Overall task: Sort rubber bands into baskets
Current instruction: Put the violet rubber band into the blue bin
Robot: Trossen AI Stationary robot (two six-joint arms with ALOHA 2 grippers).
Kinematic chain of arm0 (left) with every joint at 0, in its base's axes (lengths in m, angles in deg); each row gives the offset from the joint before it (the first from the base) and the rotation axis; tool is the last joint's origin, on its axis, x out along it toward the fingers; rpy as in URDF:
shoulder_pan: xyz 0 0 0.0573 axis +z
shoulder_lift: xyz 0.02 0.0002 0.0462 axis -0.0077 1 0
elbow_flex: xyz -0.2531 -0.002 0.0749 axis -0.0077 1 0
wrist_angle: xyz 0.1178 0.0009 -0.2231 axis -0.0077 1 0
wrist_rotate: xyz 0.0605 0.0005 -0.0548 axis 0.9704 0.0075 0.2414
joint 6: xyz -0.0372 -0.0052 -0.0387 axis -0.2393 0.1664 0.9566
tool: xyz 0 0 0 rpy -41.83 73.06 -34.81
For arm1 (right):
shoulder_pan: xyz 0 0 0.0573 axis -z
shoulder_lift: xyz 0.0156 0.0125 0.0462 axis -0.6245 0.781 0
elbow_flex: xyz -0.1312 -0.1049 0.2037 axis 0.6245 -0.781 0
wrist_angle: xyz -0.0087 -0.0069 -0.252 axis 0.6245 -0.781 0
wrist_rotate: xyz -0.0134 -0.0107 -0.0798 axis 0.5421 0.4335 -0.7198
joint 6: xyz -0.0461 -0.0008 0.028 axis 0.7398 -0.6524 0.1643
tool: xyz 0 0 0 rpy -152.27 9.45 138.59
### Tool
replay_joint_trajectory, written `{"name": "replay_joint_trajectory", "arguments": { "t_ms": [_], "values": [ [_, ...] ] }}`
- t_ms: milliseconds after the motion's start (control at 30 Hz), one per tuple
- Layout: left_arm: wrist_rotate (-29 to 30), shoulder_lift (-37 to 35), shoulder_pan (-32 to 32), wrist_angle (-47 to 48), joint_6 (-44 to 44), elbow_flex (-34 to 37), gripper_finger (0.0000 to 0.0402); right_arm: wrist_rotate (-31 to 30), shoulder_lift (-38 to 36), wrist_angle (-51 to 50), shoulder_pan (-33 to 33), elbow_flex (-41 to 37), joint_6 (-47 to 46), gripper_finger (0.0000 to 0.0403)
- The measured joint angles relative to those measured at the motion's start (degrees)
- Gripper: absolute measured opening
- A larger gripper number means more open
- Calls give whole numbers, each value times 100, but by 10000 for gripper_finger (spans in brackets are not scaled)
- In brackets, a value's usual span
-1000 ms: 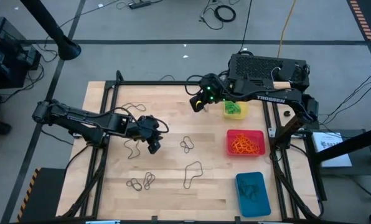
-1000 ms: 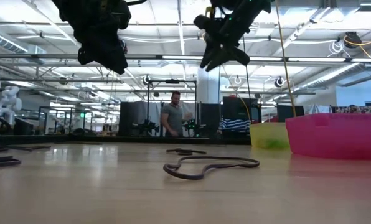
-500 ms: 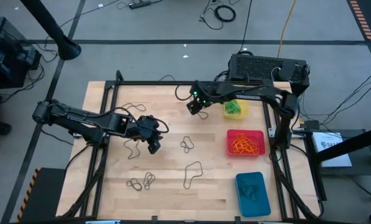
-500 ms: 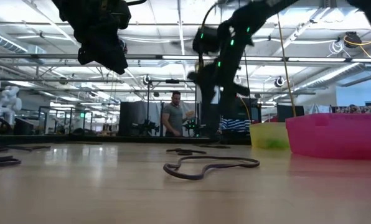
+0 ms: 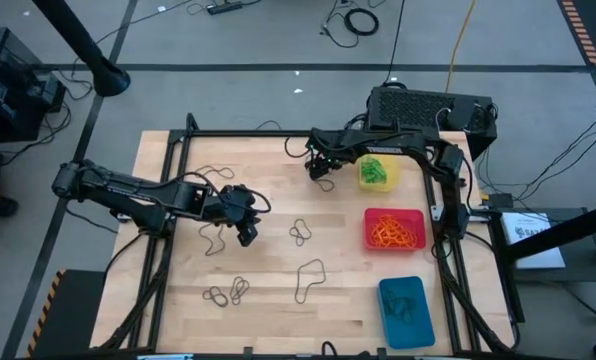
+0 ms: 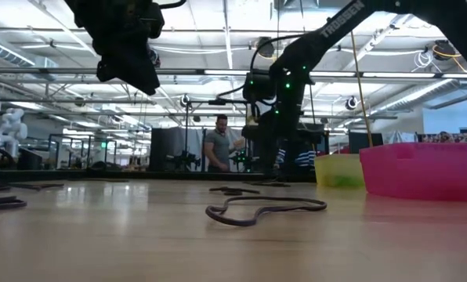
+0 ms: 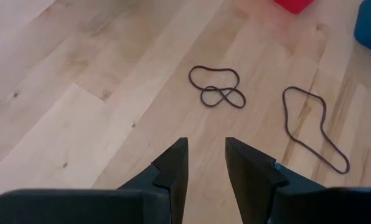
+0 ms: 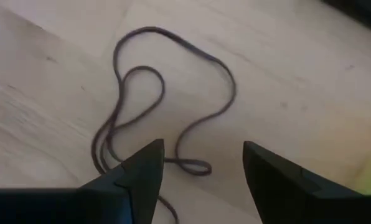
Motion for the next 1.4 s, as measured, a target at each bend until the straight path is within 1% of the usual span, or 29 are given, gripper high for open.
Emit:
{"name": "replay_joint_trajectory", "arguments": {
  "t_ms": [133,233,300,400,433,500,600,633,667,867,1033,1133,1233,1400],
  "values": [
    [17,0,27,-5,0,0,113,277,67,-40,48,0,-167,210],
    [139,0,25,-13,0,0,113,399,228,40,89,11,-323,210],
    [139,0,25,-18,-1,0,113,662,351,-5,137,-8,-274,210],
    [139,0,23,-13,0,0,113,949,388,-48,141,15,-238,193],
    [139,0,23,-13,0,0,113,989,388,-130,140,17,-198,178],
    [139,0,22,1,-2,0,113,1015,388,-239,123,18,-137,135],
    [139,2,16,6,-4,0,113,1203,306,-426,108,5,3,41],
    [139,2,16,15,-15,0,113,1249,270,-478,92,-7,60,21],
    [137,2,16,22,-26,0,113,1209,211,-469,84,-19,71,14],
    [137,2,16,22,-57,0,113,755,-506,-424,49,-13,73,2],
    [137,2,16,25,-202,0,113,731,-1412,-407,-120,-8,-75,1],
    [137,2,16,21,-280,0,113,462,-1981,-339,-279,-4,-247,1],
    [137,2,16,-12,-478,0,113,137,-2492,-64,-472,-2,-280,1],
    [138,2,26,-98,-596,0,113,78,-3169,293,-771,1,-508,0]
  ]
}}
